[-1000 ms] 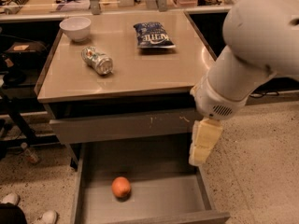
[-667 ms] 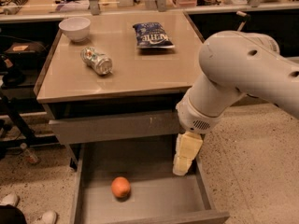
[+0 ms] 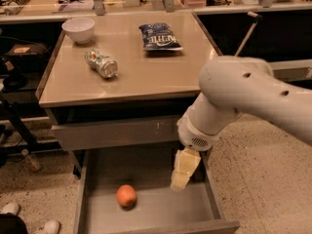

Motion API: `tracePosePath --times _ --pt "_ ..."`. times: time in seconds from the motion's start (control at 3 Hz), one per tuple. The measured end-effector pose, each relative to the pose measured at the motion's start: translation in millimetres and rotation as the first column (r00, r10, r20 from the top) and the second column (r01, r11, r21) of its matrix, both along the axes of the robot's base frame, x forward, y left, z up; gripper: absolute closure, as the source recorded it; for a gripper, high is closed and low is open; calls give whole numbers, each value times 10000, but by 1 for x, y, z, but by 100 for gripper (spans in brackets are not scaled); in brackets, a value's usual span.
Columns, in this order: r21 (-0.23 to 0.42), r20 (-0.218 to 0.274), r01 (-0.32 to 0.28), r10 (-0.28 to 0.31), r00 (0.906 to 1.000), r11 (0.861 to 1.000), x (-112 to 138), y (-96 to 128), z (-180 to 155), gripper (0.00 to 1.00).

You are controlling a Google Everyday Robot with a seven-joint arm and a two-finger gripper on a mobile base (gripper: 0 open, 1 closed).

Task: Pick orange from middle drawer and place on counter

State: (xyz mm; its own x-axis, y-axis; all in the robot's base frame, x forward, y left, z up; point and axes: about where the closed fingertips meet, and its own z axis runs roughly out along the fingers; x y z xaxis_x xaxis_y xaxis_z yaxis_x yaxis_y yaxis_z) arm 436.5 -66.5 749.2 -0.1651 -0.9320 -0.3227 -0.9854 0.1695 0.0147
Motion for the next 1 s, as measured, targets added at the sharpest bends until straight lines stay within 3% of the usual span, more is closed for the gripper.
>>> tracePosePath --times 0.33,0.67,1.0 --pt "555 -548 605 -575 9968 9966 8 18 -54 0" --pt "898 -1402 1188 -1056 9845 9888 14 34 -105 0" --pt "899 -1403 1189 -1056 9845 9888 14 34 -105 0"
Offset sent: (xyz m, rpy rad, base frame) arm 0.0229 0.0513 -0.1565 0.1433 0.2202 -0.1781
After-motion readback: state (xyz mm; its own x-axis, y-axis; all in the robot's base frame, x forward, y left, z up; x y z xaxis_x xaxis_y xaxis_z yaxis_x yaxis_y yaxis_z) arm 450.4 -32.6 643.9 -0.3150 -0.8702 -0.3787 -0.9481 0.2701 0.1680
